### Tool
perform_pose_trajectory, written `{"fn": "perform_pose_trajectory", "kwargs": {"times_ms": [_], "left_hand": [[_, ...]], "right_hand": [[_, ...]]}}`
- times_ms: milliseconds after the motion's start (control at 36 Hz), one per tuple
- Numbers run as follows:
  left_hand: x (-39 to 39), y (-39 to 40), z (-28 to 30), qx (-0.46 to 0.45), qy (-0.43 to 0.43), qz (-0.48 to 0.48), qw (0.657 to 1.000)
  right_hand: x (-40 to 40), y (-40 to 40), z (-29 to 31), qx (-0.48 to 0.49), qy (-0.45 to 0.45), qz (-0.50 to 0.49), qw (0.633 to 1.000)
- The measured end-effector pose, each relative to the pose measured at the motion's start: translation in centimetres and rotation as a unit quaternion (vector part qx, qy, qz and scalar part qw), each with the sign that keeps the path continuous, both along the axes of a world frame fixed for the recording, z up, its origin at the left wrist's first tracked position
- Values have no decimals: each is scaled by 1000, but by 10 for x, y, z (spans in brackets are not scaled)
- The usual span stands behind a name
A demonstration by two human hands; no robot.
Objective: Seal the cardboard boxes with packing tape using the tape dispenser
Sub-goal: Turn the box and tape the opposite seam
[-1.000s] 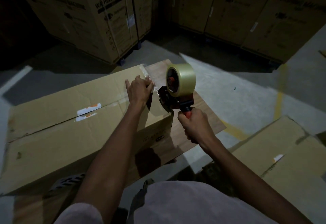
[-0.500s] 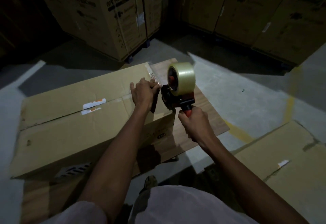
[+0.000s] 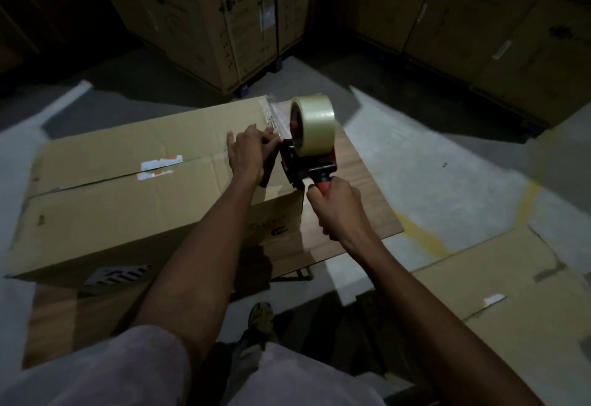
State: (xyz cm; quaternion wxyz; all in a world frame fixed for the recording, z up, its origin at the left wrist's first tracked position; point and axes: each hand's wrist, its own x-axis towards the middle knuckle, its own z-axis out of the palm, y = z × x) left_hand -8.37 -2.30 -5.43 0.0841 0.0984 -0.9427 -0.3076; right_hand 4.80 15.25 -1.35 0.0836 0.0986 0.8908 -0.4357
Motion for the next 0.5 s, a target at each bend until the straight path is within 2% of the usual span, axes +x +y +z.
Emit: {"fn": "perform_pose_trajectory", "kwargs": {"times_ms": [167, 500], "left_hand": [[2, -1, -1, 26, 11, -22, 999], [-6, -7, -5, -38, 11, -56, 998]], "right_hand": [[21, 4, -4, 10, -1, -19, 1000], [36, -8, -8, 42, 20, -62, 997]]}}
